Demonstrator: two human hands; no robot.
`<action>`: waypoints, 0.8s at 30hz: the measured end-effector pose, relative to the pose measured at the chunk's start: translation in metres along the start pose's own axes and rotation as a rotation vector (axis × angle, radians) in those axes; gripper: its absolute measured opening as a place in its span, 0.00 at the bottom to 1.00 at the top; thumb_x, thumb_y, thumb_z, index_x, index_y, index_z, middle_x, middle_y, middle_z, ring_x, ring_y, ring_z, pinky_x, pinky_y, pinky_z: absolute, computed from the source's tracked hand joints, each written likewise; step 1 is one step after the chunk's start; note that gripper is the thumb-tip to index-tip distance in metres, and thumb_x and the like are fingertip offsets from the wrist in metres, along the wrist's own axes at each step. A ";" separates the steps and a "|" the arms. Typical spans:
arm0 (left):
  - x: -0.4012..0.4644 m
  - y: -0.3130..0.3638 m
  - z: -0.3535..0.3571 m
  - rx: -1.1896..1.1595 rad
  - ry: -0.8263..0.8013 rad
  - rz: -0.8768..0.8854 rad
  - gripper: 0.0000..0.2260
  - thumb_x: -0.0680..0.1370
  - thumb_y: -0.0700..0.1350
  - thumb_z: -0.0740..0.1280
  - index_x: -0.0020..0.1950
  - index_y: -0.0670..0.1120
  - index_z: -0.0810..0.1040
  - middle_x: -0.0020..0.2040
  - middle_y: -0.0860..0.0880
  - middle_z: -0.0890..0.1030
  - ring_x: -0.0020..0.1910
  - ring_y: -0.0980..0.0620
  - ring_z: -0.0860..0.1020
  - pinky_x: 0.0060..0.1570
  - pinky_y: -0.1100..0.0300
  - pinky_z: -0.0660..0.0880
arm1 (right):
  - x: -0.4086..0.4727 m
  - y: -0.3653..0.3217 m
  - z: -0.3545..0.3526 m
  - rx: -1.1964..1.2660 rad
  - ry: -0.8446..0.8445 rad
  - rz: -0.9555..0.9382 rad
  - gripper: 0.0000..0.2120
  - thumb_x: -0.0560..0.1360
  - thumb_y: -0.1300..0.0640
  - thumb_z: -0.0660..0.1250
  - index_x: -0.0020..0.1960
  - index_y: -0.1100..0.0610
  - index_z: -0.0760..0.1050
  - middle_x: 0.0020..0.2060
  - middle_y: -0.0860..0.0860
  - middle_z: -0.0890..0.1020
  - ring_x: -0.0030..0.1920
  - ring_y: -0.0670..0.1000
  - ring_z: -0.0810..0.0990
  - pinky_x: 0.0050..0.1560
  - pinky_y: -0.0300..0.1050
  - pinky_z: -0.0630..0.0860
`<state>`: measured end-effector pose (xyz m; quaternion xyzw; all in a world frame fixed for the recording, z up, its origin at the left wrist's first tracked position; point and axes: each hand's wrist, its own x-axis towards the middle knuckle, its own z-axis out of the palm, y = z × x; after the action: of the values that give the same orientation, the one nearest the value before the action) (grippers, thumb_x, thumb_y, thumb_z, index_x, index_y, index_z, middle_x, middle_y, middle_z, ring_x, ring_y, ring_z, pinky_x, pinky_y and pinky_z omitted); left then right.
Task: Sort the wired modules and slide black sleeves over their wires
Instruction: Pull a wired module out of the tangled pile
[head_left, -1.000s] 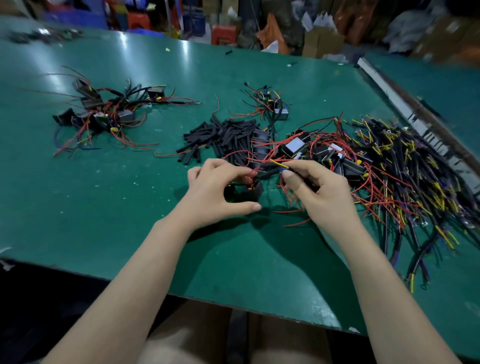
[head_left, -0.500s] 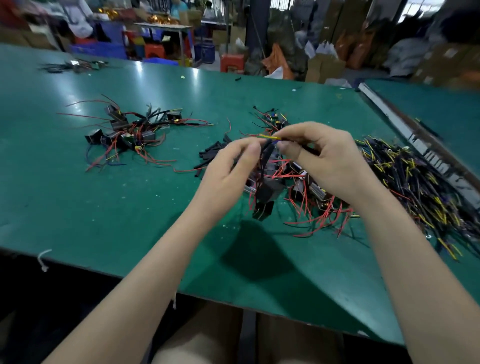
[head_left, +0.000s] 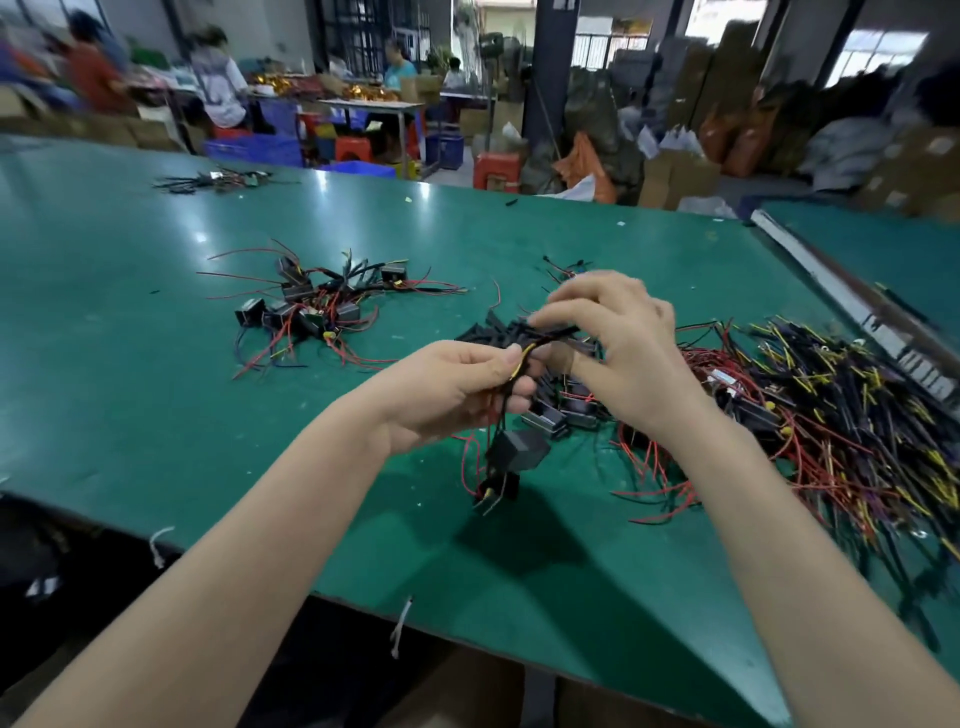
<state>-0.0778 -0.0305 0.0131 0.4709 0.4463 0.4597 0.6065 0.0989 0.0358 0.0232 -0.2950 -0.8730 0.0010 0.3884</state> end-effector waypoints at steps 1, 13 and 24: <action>-0.002 0.001 -0.005 -0.013 0.025 -0.027 0.08 0.77 0.47 0.63 0.45 0.45 0.79 0.32 0.54 0.80 0.31 0.60 0.78 0.34 0.70 0.73 | -0.001 -0.002 0.005 0.009 0.079 0.018 0.13 0.73 0.49 0.71 0.56 0.51 0.81 0.56 0.50 0.78 0.62 0.54 0.72 0.56 0.50 0.61; 0.038 0.073 -0.124 0.310 0.683 0.124 0.12 0.80 0.41 0.62 0.38 0.40 0.75 0.22 0.54 0.77 0.19 0.62 0.71 0.25 0.74 0.70 | -0.060 -0.021 0.097 0.008 -0.036 0.018 0.16 0.73 0.59 0.67 0.60 0.57 0.76 0.50 0.50 0.80 0.52 0.52 0.73 0.52 0.48 0.71; 0.156 0.026 -0.193 1.026 1.052 -0.156 0.15 0.80 0.46 0.63 0.59 0.35 0.76 0.59 0.33 0.77 0.58 0.35 0.75 0.55 0.48 0.72 | -0.059 -0.004 0.105 0.101 -0.010 0.253 0.20 0.74 0.63 0.67 0.64 0.54 0.68 0.45 0.46 0.74 0.47 0.49 0.69 0.47 0.48 0.73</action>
<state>-0.2411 0.1568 -0.0083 0.3795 0.8691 0.3138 0.0466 0.0566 0.0264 -0.0891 -0.3827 -0.8295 0.0954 0.3953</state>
